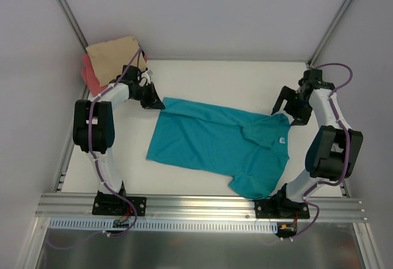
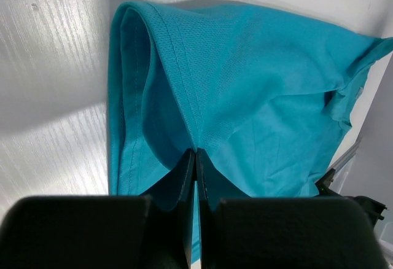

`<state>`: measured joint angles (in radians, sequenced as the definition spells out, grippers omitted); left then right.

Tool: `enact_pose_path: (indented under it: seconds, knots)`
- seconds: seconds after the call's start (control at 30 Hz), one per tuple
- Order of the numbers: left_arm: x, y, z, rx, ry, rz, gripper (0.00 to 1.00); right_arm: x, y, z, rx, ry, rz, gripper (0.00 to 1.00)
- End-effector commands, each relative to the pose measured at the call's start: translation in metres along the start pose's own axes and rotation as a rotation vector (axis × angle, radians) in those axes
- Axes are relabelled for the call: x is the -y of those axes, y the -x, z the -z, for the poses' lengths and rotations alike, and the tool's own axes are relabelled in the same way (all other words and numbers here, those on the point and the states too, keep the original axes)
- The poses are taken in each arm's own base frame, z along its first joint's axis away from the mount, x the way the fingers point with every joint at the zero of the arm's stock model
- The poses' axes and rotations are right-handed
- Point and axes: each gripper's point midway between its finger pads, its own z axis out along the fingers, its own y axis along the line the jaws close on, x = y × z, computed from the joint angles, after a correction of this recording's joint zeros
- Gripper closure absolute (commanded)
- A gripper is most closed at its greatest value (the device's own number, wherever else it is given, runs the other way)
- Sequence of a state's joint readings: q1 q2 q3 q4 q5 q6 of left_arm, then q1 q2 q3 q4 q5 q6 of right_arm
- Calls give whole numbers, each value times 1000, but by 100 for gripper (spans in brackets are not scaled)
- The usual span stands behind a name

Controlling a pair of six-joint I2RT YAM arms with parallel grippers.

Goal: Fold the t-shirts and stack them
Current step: Fold the flattened tshirt in 1/3 of the way

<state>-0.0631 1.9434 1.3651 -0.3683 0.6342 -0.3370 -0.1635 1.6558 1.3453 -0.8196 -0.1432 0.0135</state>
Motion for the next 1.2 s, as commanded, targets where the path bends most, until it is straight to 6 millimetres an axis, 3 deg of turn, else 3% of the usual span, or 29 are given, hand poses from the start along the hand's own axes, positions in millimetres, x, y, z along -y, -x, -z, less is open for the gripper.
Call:
enact_pose_path:
  seconds: [0.0,0.17,0.23,0.27,0.3,0.33,0.37,0.4,0.47,0.63,0.77,0.93,1.17]
  knots:
    - [4,1,17,29,1,-43,100,-2,3,18,51,21,6,1]
    - [-5,-10,14,16,20,-32,100,-1,2,23,58,20,4,1]
    - [-12,-17,12,5,34,-22,93,-1,1,24,59,19,7,1]
    - [-17,-19,12,8,54,-20,82,-1,0,24,57,18,7,1]
    - [-17,-19,14,19,67,-24,66,-1,-1,26,61,20,6,0]
    - [-23,-26,14,15,83,-18,26,-1,-2,27,60,20,7,0]
    - [-23,-23,16,40,88,-30,7,-1,-3,27,58,21,6,0]
    - [-19,-19,23,73,94,-44,1,-3,-5,29,61,32,7,0]
    - [-13,-14,27,104,71,-55,1,-7,-13,29,40,62,10,1]
    - [35,1,32,126,-125,9,1,-24,-41,20,-10,106,38,0]
    - [63,-10,15,52,-139,-23,1,-45,-78,6,-83,152,62,0]
    - [63,-41,0,-47,-117,-23,1,-41,-122,-18,-168,145,37,1]
    - [57,-72,-14,-127,-99,2,1,-21,-152,-44,-237,99,37,0]
